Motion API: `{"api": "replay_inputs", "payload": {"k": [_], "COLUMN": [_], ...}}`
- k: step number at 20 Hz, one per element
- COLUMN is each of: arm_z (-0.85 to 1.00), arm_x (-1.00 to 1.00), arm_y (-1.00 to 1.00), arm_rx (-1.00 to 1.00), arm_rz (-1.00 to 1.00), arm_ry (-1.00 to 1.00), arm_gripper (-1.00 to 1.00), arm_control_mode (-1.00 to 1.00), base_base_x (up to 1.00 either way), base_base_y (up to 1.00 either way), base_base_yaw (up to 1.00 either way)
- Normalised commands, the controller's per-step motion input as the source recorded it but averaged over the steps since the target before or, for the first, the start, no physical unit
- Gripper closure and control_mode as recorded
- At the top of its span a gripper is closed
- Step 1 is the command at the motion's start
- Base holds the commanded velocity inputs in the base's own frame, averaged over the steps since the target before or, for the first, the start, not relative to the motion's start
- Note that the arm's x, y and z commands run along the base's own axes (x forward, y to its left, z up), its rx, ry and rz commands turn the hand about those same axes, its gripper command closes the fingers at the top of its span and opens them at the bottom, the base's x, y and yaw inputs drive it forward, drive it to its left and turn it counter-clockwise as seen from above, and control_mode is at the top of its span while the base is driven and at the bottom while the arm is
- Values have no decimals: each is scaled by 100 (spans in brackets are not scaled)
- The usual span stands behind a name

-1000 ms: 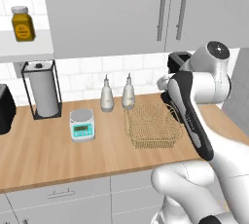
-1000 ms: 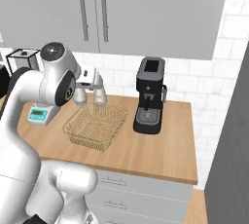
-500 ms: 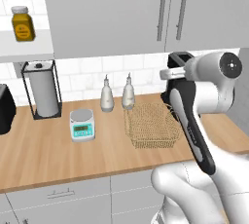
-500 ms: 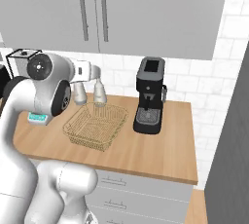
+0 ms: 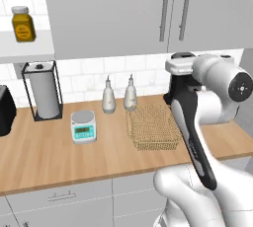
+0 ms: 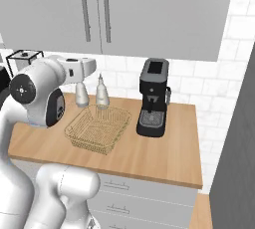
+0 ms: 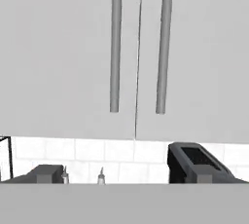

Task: Open the cabinet, pick up the bread from the cabinet and place it in the basket. Then move the basket to the dining counter.

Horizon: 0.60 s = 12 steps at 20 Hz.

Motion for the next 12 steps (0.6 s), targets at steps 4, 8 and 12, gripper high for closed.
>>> {"api": "replay_inputs", "payload": {"k": [4, 8, 12], "arm_z": [31, 31, 27], "arm_x": [-26, -4, 18], "arm_y": [9, 0, 2], "arm_rx": [0, 2, 0], "arm_rz": [-5, -1, 2], "arm_ry": [-39, -31, -12], "arm_gripper": [-100, -100, -100], "arm_control_mode": [-100, -100, -100], "base_base_x": [0, 0, 0], "base_base_y": [0, 0, 0], "base_base_yaw": [0, 0, 0]}}
